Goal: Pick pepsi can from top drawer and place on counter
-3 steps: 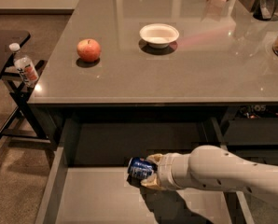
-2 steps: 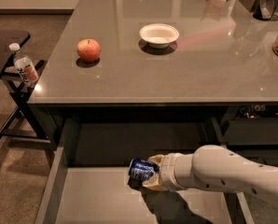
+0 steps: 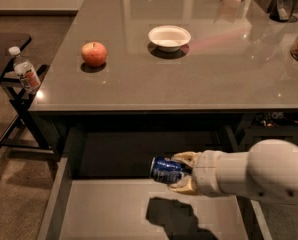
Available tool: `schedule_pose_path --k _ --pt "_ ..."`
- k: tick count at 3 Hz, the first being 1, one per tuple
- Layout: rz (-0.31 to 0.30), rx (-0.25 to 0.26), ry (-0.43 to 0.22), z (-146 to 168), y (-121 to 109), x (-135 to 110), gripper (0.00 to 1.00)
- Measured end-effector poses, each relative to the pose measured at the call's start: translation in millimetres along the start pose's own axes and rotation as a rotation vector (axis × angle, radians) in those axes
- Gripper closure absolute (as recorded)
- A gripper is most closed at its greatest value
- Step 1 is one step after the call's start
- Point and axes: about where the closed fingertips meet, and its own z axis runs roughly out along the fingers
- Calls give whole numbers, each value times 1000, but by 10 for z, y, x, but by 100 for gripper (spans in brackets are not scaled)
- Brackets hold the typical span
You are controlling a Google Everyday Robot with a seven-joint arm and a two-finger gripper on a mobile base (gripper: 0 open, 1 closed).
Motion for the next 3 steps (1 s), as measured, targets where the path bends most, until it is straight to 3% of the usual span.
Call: schedule_pose_path --k 2,3 --pt "-131 159 5 -1303 -726 -518 100" --pt "-147 184 -4 -1406 -843 -618 100"
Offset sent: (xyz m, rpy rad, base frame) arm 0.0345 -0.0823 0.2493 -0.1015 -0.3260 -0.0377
